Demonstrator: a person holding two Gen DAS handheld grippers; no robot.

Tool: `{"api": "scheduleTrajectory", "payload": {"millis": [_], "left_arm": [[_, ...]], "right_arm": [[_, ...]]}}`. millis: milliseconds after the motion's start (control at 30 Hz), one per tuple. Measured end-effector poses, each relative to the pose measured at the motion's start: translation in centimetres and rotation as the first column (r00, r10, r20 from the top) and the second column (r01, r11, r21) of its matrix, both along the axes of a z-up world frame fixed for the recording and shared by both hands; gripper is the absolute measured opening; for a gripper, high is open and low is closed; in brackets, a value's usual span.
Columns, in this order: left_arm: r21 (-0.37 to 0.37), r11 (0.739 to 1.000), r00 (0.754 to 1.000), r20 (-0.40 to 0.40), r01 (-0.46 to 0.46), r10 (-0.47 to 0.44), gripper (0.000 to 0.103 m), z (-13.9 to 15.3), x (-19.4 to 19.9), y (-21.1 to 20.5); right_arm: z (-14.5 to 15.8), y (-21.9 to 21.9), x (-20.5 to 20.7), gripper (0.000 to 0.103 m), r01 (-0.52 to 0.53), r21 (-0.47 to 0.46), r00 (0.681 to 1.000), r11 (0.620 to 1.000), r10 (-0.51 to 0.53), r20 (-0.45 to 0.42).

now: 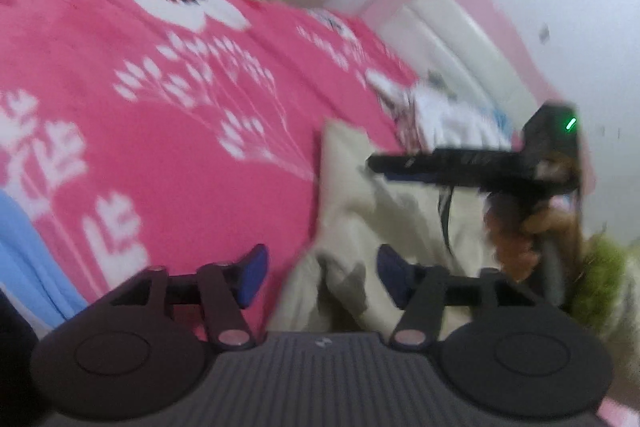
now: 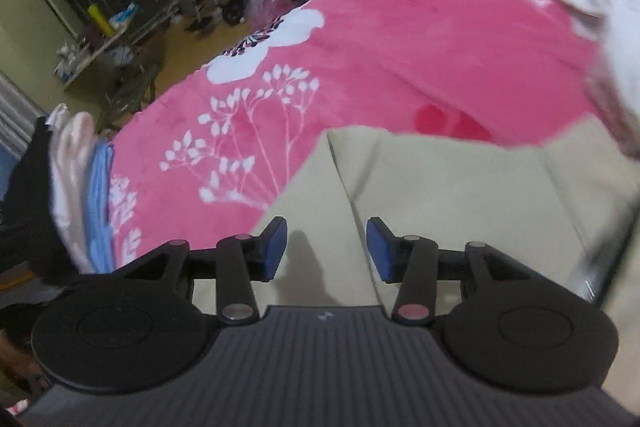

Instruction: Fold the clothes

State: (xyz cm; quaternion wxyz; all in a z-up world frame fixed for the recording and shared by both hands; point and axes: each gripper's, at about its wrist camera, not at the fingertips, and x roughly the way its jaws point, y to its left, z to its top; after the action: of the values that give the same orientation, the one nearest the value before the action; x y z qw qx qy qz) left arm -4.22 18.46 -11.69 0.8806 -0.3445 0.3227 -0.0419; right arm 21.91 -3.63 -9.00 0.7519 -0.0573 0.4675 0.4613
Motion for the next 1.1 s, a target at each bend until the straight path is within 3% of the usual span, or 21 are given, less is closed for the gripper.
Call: {"api": "scheduleTrajectory", "payload": {"millis": [67, 100, 133, 167, 200, 300, 433, 733, 867, 967, 1033, 1100], "left_arm": [[-0.032, 0.999, 1.000, 0.008, -0.024, 0.024, 0.067, -0.4, 0.6, 0.7], [-0.048, 0.998, 0.999, 0.011, -0.035, 0.036, 0.063, -0.6, 0.8, 1.1], [-0.058, 0.998, 1.000, -0.006, -0.026, 0.026, 0.058, -1.1, 1.2, 1.1], [-0.065, 0.998, 1.000, -0.012, -0.009, 0.008, 0.043, -1.5, 1.4, 1.0], [-0.072, 0.997, 1.000, -0.018, 0.008, -0.009, 0.025, -1.8, 1.6, 0.8], [-0.059, 0.998, 0.999, -0.011, 0.030, -0.031, 0.017, -2.0, 1.3, 0.4], [-0.043, 0.999, 1.000, 0.003, 0.019, -0.019, 0.016, -1.9, 0.5, 0.4], [-0.010, 1.000, 1.000, -0.012, -0.006, 0.005, 0.016, -2.3, -0.6, 0.5], [-0.005, 1.000, 1.000, -0.021, -0.009, 0.009, 0.016, -2.4, -0.7, 0.6], [0.000, 1.000, 1.000, -0.024, -0.012, 0.012, 0.016, -2.3, -0.6, 0.5], [0.003, 1.000, 1.000, -0.027, -0.012, 0.012, 0.016, -2.3, -0.6, 0.5], [0.004, 1.000, 1.000, -0.030, -0.011, 0.011, 0.016, -2.2, -0.7, 0.5]], "right_arm": [[-0.6, 1.2, 0.9, 0.042, -0.016, 0.018, 0.999, 1.000, 0.017, -0.033], [-0.8, 1.6, 1.2, 0.039, -0.033, 0.029, 0.998, 0.999, 0.035, -0.058], [-0.9, 1.9, 1.2, 0.024, -0.050, 0.025, 0.997, 0.998, 0.052, -0.057], [-0.8, 2.0, 0.9, 0.005, -0.072, 0.009, 0.997, 0.997, 0.072, -0.032], [-0.7, 1.9, 0.6, 0.002, -0.092, 0.008, 0.996, 0.996, 0.092, -0.009], [0.4, 0.0, 0.0, 0.001, -0.128, 0.166, 0.992, 0.978, 0.125, 0.024], [-0.5, -1.0, 0.8, 0.001, -0.064, 0.264, 0.998, 0.962, 0.060, 0.023], [-5.2, 1.2, 2.2, 0.001, -0.021, 0.290, 1.000, 0.957, 0.025, -0.010], [-4.3, 0.2, 2.7, 0.004, 0.040, 0.344, 0.999, 0.938, -0.026, -0.044], [-2.1, -1.9, 2.8, 0.007, 0.113, 0.420, 0.993, 0.900, -0.115, -0.020], [-0.6, -2.3, 2.9, 0.007, 0.074, 0.448, 0.997, 0.891, -0.070, -0.026], [0.5, -1.0, 1.8, 0.007, -0.081, 0.399, 0.997, 0.913, 0.076, 0.030]]}}
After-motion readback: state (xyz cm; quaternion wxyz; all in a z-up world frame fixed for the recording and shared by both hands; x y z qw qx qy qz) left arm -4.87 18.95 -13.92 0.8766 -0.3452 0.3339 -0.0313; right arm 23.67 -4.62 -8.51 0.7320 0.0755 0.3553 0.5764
